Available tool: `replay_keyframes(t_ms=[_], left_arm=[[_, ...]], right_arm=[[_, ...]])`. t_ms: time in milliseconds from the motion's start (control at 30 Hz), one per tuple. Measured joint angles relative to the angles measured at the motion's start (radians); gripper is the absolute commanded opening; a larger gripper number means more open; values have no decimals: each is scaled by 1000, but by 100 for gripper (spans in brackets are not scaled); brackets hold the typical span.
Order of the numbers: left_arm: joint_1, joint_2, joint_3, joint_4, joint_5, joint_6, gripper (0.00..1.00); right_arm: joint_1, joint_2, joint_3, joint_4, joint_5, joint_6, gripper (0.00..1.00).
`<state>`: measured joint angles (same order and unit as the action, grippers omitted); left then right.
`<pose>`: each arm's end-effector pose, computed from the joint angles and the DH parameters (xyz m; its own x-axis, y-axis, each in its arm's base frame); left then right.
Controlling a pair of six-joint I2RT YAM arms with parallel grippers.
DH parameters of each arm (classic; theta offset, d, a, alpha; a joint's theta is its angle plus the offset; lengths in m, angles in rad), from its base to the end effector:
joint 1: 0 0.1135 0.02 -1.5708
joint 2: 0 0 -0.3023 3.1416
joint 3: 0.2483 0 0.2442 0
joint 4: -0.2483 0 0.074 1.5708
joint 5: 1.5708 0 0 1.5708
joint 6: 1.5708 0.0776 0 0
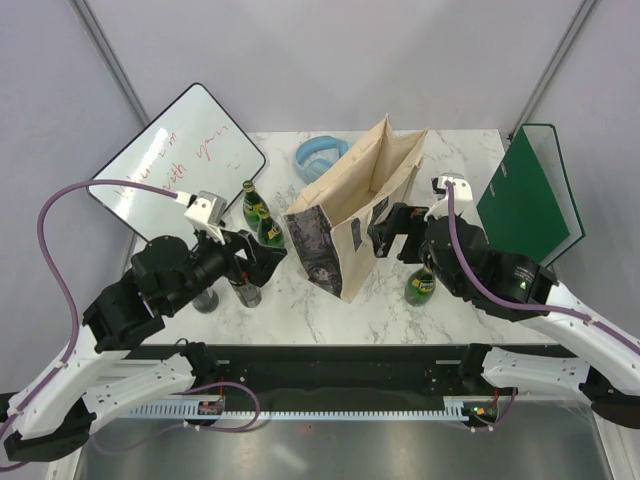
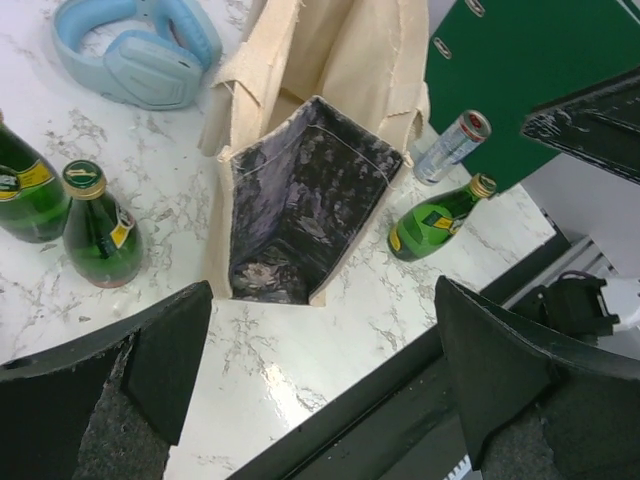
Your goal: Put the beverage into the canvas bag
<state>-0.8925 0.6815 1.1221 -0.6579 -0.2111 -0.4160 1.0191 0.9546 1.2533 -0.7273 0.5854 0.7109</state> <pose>0.0880 -0.0833 0.4269 -0.3795 -0.1588 -0.9115 0.5243 0.7748 -0.3533 0.1309 0.1308 0.4296 -0.4564 0.2961 -0.8391 -0.1961 0.8863 0.4195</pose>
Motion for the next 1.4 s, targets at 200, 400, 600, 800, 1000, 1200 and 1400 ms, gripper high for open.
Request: replay_keyframes(t_ms=[200, 400, 600, 800, 1000, 1200, 1400], left_arm=[[0, 50, 52, -89, -138, -42, 96], [0, 200, 252, -249, -358, -71, 95], [43, 311, 425, -426, -615, -156, 88], [115, 233, 425, -555, -794, -245, 87], [208, 100, 333, -657, -917, -379, 87], [225, 56, 225, -695, -883, -452, 87], [225, 111, 138, -696, -843, -477, 84]], right_arm=[[0, -15, 0, 0, 15, -1, 98], [0, -10, 1, 0, 21, -19, 98], [0, 45, 65, -10, 19, -64, 98], [0, 64, 97, 4, -12, -99, 98], [0, 60, 60, 47, -85, -141, 98], [0, 48, 36, 73, -118, -167, 98], [0, 12, 12, 89, -120, -175, 98]])
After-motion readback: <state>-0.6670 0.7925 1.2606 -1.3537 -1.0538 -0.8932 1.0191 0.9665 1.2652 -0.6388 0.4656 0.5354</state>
